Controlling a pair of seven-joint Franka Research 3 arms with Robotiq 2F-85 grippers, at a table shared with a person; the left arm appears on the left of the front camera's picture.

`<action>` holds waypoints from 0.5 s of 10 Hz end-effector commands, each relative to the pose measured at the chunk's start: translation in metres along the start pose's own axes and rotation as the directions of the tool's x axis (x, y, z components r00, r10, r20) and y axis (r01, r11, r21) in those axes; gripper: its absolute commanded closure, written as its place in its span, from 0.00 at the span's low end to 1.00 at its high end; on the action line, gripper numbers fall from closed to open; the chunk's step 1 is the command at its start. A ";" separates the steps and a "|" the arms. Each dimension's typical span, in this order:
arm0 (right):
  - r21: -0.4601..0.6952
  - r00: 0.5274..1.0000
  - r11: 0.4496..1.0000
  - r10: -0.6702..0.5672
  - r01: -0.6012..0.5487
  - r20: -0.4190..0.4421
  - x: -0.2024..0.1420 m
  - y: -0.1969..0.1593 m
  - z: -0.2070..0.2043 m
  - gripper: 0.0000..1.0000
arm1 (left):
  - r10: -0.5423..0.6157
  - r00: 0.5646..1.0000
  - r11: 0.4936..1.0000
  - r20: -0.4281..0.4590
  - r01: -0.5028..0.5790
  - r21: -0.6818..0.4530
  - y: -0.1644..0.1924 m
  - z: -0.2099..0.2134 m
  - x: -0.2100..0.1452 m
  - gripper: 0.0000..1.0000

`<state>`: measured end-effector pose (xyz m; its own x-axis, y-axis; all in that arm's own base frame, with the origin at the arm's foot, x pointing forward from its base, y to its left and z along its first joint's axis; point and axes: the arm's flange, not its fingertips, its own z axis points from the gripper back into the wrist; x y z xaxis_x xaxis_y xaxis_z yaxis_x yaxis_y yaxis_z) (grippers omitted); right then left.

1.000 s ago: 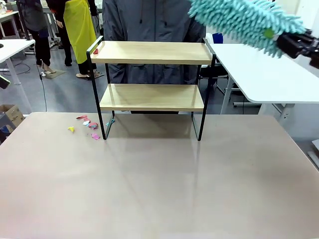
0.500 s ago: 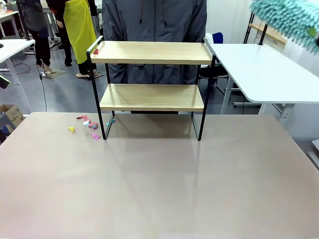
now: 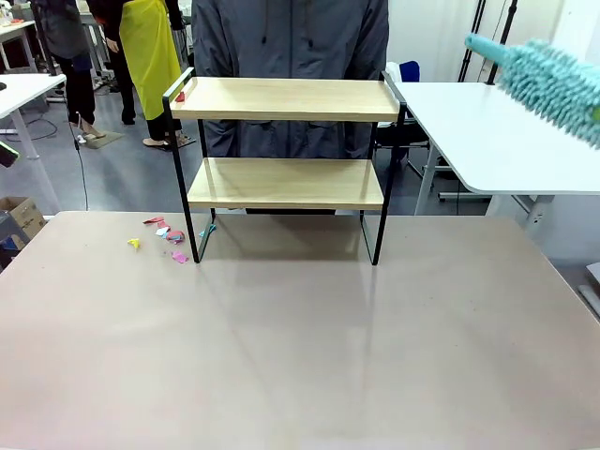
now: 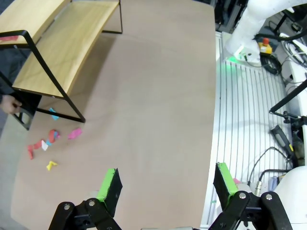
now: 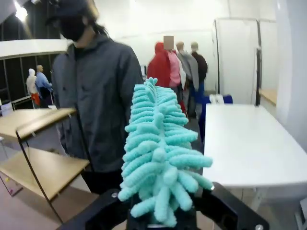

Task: Clean the shelf.
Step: Hand the Duster back to the human.

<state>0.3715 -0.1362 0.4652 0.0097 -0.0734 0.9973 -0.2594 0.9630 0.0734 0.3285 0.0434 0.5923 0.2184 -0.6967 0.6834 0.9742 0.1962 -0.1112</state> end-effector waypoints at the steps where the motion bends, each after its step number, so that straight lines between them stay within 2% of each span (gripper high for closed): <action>1: -0.046 0.998 0.999 -0.003 0.000 -0.061 -0.060 0.014 0.015 0.83 | 0.007 1.000 1.000 0.020 -0.007 -0.007 -0.001 0.000 0.002 0.00; 3: -0.053 0.995 0.998 -0.040 0.035 -0.093 -0.094 0.013 0.022 0.83 | 0.007 1.000 1.000 0.020 -0.007 -0.007 -0.001 0.000 0.002 0.00; 5: -0.062 0.996 0.998 -0.015 0.009 -0.087 -0.107 0.016 0.022 0.83 | 0.007 1.000 1.000 0.020 -0.007 -0.007 -0.001 0.000 0.002 0.00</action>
<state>0.3874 -0.1418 0.3743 0.1749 -0.1097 0.9784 -0.2234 0.9634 0.1480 0.3286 0.0434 0.5922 0.2186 -0.6967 0.6832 0.9742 0.1962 -0.1116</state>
